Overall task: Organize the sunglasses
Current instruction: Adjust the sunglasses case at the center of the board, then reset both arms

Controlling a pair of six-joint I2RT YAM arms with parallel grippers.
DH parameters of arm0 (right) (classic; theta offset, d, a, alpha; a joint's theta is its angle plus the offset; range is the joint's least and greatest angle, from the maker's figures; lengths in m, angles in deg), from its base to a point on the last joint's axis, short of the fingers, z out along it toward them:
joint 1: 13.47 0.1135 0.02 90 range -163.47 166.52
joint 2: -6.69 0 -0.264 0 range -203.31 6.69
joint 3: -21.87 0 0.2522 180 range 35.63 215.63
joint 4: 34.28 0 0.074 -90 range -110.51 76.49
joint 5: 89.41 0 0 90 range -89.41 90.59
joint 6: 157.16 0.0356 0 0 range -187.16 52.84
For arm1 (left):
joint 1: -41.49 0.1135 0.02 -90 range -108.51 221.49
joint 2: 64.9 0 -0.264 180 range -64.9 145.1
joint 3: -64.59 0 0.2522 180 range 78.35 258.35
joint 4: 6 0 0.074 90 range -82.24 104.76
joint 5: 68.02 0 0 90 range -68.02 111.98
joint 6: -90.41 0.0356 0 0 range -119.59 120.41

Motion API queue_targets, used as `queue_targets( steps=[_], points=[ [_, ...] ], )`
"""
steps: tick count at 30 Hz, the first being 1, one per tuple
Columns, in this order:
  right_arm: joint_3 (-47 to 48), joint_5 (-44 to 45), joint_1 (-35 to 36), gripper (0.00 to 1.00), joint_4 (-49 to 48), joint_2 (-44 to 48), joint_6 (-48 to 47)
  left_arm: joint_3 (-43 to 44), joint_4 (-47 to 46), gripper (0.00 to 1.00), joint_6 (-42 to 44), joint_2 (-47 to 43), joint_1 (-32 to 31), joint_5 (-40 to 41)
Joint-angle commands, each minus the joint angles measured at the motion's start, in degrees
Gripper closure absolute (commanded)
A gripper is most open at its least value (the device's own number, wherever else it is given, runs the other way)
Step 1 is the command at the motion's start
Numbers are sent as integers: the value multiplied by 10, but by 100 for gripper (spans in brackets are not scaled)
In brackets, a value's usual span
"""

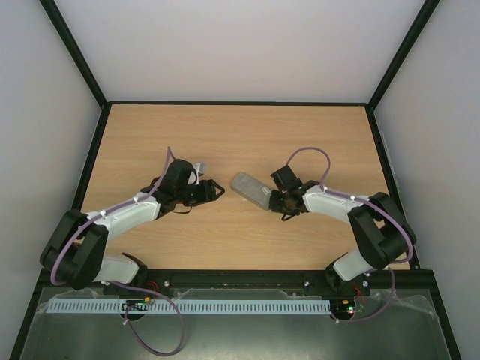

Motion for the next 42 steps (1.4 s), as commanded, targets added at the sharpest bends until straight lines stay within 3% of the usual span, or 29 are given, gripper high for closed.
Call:
queue_targets(
  steps=[1, 17, 24, 25, 26, 29, 31, 32, 37, 42],
  points=[
    [41, 9, -12, 78, 6, -43, -27, -7, 10, 37, 4, -19, 5, -4],
    [186, 0, -29, 77, 22, -149, -73, -6, 18, 37, 5, -32, 14, -2],
    [149, 37, -31, 75, 54, -79, -74, 18, 51, 33, 20, -62, 29, 11],
    [139, 47, -31, 72, 63, -56, -73, 20, 54, 11, 22, -71, 32, 12],
    [126, 57, -31, 66, 70, -27, -73, 25, 60, 2, 27, -81, 35, 19],
    [109, 93, -33, 41, 104, 49, -75, 44, 87, 1, 44, -110, 39, 51],
    [111, 127, -35, 11, 134, 91, -74, 57, 103, 1, 53, -127, 45, 74],
    [115, 143, -36, 1, 146, 109, -74, 63, 107, 1, 58, -136, 50, 82],
    [116, 265, -39, 1, 147, 200, -76, 110, 132, 1, 89, -164, 79, 143],
    [-1, 340, -81, 1, -20, 292, -142, 118, 112, 1, 132, -169, 123, 262]
  ],
)
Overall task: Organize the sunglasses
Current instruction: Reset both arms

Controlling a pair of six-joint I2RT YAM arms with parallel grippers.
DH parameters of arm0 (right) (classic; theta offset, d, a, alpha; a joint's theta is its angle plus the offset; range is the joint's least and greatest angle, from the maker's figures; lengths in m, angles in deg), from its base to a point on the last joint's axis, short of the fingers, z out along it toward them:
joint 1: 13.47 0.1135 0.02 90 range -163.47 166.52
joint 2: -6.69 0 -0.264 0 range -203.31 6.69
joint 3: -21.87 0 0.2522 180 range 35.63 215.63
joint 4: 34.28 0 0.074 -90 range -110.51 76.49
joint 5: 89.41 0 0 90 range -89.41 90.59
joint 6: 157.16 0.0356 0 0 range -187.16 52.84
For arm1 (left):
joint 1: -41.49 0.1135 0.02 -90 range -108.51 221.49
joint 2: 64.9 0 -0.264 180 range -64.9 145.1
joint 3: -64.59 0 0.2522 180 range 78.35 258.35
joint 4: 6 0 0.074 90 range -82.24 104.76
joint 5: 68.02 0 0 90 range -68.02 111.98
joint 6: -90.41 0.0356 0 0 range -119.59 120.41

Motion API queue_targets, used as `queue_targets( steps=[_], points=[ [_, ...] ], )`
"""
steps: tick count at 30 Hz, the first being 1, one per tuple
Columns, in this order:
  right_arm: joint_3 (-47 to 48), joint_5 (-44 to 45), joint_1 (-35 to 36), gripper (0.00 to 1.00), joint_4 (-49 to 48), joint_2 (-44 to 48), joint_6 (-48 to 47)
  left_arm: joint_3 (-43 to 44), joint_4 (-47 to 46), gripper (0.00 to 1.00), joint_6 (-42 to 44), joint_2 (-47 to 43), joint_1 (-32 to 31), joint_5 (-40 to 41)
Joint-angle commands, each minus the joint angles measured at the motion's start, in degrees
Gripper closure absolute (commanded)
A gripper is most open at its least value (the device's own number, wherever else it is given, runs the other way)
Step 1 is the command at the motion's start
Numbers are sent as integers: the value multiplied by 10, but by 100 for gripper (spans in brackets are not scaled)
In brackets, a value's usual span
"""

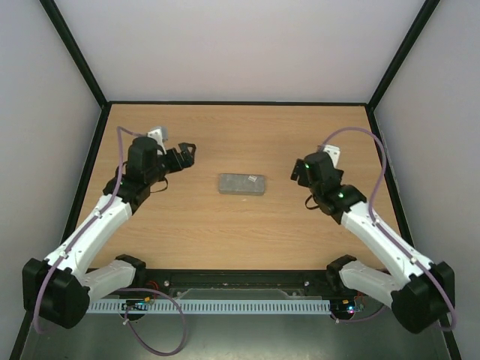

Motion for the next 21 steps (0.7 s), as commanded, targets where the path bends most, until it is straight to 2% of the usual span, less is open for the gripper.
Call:
queue_targets(
  steps=[1, 5, 6, 8, 13, 18, 21],
  points=[
    [-113, 101, -50, 1, -137, 71, -62, 0, -10, 1, 51, -7, 39, 149],
    [-252, 95, -127, 1, -306, 135, -106, -80, -119, 1, 115, -16, 76, 214],
    [-274, 86, -148, 1, -337, 141, -107, -102, -152, 1, 132, -18, 94, 205],
    [-308, 82, -184, 1, -391, 137, -99, -144, -231, 1, 170, -16, 135, 135],
    [-355, 92, -198, 1, -559, 37, -110, -227, -371, 1, 205, 11, 219, 73],
    [-367, 103, -203, 1, -724, -96, -146, -249, -450, 1, 218, 83, 242, 85],
    [-357, 103, -206, 1, -783, -152, -173, -266, -518, 1, 225, 132, 242, 93]
  ],
)
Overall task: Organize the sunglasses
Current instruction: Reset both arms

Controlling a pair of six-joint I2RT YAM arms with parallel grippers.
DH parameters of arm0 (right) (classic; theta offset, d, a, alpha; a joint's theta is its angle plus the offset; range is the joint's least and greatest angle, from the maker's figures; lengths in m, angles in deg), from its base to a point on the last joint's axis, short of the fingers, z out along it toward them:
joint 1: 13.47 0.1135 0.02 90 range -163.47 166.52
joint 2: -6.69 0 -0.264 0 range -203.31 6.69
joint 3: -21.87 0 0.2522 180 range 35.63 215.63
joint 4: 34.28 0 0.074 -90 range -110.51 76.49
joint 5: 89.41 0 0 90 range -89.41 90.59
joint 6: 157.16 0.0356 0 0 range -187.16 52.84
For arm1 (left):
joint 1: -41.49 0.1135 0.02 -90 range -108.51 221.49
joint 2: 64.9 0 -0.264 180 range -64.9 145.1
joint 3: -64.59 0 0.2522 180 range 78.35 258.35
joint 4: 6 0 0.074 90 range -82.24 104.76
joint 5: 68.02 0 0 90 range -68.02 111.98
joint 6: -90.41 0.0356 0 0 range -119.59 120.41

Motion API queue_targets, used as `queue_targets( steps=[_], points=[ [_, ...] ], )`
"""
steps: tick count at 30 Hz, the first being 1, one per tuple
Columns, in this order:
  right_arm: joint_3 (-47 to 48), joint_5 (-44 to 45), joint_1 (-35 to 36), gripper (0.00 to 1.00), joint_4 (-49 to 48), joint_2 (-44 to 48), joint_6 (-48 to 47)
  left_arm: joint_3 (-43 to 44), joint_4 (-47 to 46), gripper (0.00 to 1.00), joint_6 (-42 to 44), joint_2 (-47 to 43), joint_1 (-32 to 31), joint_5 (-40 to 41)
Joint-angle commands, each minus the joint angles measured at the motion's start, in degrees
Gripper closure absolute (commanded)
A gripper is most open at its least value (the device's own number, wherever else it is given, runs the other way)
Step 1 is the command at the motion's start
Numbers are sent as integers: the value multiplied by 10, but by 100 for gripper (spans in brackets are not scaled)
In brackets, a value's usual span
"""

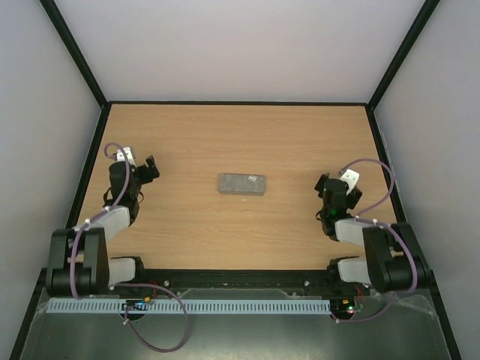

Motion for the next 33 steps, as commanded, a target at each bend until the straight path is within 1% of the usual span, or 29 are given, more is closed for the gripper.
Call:
queue_targets(
  steps=[1, 3, 5, 6, 7, 9, 10, 11, 14, 15, 16, 17, 18, 19, 20, 21, 22, 24, 25, 26, 28, 30, 33],
  points=[
    [2, 18, -8, 1, -178, -61, -45, -29, -158, 1, 30, 62, 4, 2],
    [-3, 7, -17, 1, -220, -89, -45, -46, -225, 1, 29, 91, 4, 7],
    [-8, -5, -23, 1, -269, -119, -46, -35, -231, 1, 46, 109, 2, 2],
    [-2, -8, -23, 2, -263, -120, -44, -30, -239, 1, 55, 116, 0, 11],
    [1, -13, -24, 1, -235, -111, -38, -28, -247, 1, 62, 120, 0, 20],
    [-19, -19, -24, 1, -280, -113, -48, -43, -296, 1, 65, 136, 0, 36],
    [-24, -26, -24, 1, -282, -109, -50, -43, -308, 1, 68, 143, -1, 37],
    [-26, -38, -24, 1, -280, -104, -52, -37, -294, 1, 74, 144, -7, 38],
    [-47, -103, -24, 1, -335, -121, -81, -47, -329, 1, 97, 160, -31, 58],
    [-55, -116, -24, 1, -357, -141, -86, -59, -342, 0, 94, 156, -32, 62],
    [-66, -119, -24, 1, -426, -170, -96, -78, -385, 0, 94, 163, -31, 64],
    [-71, -118, -23, 1, -459, -183, -102, -87, -415, 0, 101, 174, -31, 55],
    [-62, -116, -22, 1, -421, -166, -96, -82, -406, 0, 110, 177, -37, 52],
    [-44, -115, -22, 1, -347, -147, -86, -81, -396, 0, 110, 173, -40, 56],
    [-39, -115, -24, 1, -345, -157, -91, -88, -417, 0, 111, 177, -40, 56],
    [-41, -118, -23, 1, -383, -174, -99, -89, -427, 0, 111, 181, -39, 57],
    [-38, -119, -24, 1, -381, -173, -98, -83, -400, 0, 109, 177, -39, 57],
    [-15, -119, -23, 1, -308, -157, -88, -82, -409, 1, 108, 183, -37, 53],
    [-21, -115, -24, 1, -339, -166, -93, -79, -399, 0, 106, 180, -36, 52],
    [-25, -115, -23, 1, -350, -172, -95, -79, -400, 1, 106, 180, -36, 52],
    [-17, -116, -24, 1, -313, -159, -89, -82, -406, 0, 107, 179, -36, 51],
    [-22, -115, -23, 1, -336, -166, -93, -84, -408, 1, 108, 178, -36, 52],
    [-19, -115, -23, 1, -320, -161, -90, -87, -413, 0, 108, 176, -36, 51]
  ],
)
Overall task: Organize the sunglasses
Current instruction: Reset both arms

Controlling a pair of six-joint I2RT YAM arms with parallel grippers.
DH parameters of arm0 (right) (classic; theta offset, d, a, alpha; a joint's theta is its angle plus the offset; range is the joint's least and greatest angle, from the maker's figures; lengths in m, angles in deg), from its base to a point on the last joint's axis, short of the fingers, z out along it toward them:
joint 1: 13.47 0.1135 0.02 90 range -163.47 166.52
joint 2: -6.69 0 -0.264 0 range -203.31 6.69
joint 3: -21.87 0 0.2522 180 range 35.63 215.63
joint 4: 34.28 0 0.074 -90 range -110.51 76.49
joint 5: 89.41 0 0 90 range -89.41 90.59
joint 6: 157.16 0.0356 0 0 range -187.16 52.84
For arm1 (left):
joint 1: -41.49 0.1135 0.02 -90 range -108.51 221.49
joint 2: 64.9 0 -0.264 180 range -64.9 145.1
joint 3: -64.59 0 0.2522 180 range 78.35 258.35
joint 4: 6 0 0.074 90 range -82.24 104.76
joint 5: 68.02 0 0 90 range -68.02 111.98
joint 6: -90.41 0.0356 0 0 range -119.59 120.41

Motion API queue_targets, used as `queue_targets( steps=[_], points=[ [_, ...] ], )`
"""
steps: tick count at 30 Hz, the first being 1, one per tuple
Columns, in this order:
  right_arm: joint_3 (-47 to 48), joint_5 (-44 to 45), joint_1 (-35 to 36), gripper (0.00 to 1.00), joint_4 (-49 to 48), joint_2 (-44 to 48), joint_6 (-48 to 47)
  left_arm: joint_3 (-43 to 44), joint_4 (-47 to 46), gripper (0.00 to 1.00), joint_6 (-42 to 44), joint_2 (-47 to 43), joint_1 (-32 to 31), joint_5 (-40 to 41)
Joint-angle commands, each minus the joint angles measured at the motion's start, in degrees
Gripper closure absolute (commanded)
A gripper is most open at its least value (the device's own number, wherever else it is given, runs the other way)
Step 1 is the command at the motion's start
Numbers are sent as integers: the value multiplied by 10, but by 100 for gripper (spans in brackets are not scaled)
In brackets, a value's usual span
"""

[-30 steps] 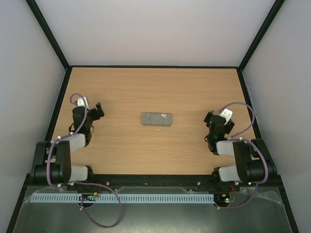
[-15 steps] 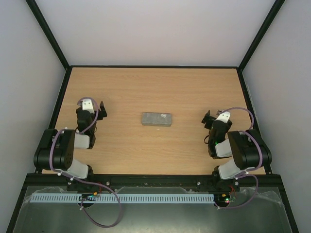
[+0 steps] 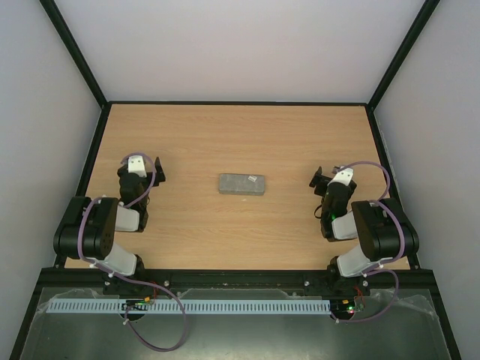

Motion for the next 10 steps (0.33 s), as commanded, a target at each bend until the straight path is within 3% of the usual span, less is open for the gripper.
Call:
queue_targets(
  steps=[1, 10],
  points=[
    [8, 7, -1, 1, -7, 2, -4, -6, -44, 0, 8, -3, 2, 1],
    [10, 5, -1, 1, -7, 1, -5, -5, -45, 0, 8, -3, 2, 1]
  ],
)
